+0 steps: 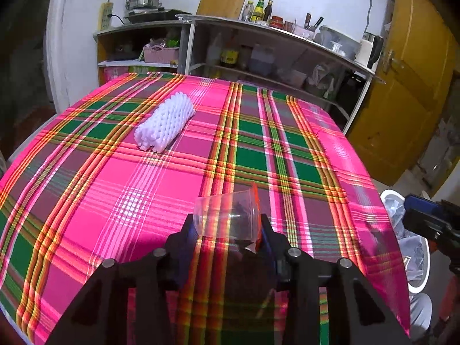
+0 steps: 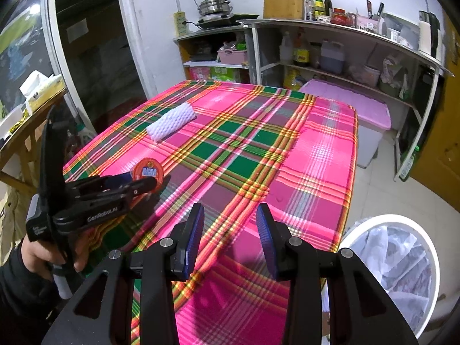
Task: Collect trash
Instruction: 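Grasp the clear plastic cup with the left tool, then grasp the white foam net with the right tool while the left tool holds the cup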
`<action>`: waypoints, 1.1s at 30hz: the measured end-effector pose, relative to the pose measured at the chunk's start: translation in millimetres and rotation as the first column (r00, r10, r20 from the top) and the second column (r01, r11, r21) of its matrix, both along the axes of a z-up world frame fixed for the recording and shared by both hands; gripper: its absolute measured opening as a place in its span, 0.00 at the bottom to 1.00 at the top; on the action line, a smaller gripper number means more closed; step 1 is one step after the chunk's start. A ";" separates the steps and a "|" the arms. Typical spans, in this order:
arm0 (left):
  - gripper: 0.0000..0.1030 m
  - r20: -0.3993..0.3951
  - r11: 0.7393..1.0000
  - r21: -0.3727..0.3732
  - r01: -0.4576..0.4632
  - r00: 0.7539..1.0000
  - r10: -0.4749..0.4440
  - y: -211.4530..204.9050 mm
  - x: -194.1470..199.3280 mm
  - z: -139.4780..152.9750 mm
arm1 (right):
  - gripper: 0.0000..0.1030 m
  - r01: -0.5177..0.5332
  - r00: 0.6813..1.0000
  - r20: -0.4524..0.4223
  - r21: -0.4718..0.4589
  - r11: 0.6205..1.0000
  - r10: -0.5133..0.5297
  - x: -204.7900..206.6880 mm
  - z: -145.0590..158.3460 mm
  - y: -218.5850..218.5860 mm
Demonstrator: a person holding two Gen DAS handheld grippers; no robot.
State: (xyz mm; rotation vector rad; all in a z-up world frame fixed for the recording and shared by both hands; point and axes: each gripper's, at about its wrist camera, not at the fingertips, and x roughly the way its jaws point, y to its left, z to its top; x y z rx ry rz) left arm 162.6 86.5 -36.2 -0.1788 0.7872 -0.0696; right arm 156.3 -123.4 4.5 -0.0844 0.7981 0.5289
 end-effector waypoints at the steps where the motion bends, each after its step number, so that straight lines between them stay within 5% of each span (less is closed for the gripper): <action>1: 0.40 0.005 1.000 -0.002 0.000 1.000 0.000 0.5 -2.1 1.6 | 0.38 -0.006 1.000 0.002 -0.002 1.000 0.006 0.8 1.3 2.1; 16: 0.40 0.087 0.998 -0.037 -0.041 0.995 0.044 33.2 -37.4 26.0 | 0.48 -0.123 0.991 0.058 0.004 0.992 0.123 26.3 39.3 53.9; 33: 0.40 0.112 0.988 -0.065 -0.140 0.983 0.146 96.1 -58.3 23.8 | 0.48 -0.217 0.975 -0.049 -0.023 0.976 0.215 72.3 26.6 136.1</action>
